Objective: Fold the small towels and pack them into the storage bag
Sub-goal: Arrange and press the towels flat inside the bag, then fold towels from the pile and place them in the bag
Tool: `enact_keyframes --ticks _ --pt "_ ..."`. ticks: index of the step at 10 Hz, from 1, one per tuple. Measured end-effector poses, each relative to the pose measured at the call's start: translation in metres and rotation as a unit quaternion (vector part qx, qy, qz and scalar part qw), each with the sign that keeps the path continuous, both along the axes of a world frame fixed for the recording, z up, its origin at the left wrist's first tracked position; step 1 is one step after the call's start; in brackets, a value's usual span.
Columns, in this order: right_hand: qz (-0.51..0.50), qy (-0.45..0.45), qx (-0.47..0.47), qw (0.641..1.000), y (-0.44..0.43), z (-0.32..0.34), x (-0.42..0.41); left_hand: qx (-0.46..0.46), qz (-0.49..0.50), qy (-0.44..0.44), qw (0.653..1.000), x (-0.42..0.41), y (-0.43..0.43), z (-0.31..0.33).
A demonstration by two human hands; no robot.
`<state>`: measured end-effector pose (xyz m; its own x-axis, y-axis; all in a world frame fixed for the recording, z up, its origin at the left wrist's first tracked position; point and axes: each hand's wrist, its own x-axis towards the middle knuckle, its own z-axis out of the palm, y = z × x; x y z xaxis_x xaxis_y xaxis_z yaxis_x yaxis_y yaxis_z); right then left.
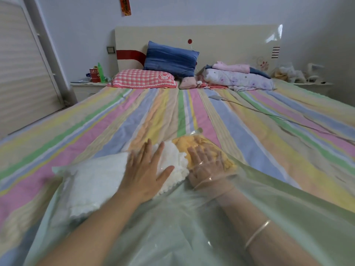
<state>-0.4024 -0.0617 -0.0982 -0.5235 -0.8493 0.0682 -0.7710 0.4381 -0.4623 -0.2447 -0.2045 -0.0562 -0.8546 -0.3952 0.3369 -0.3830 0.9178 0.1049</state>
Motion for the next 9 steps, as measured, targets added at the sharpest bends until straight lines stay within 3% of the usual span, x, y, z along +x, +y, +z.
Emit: enact_keyframes --ticks 1,2,3,5,7,8,9 --pt "-0.106 0.146 0.111 0.977 0.031 -0.003 0.018 -0.107 -0.032 0.130 0.985 0.006 0.019 0.019" --pt "-0.111 0.179 0.151 0.966 0.078 0.010 0.043 -0.074 -0.069 0.164 0.981 0.014 0.064 0.033" --pt "-0.069 0.161 0.181 0.968 0.134 0.040 0.073 0.027 -0.089 0.138 0.986 0.027 0.126 0.036" --pt "-0.118 0.123 0.147 0.974 0.243 0.037 0.131 0.139 -0.111 0.027 0.984 0.060 0.238 0.038" --pt "-0.156 0.117 0.162 0.967 0.347 0.045 0.186 0.141 -0.120 -0.016 0.983 0.072 0.328 0.035" --pt "-0.168 0.168 0.166 0.957 0.396 0.041 0.205 0.141 -0.161 -0.017 0.977 0.065 0.368 0.042" --pt "-0.090 0.149 0.209 0.962 0.437 0.044 0.225 0.166 -0.195 -0.055 0.965 0.055 0.396 0.040"
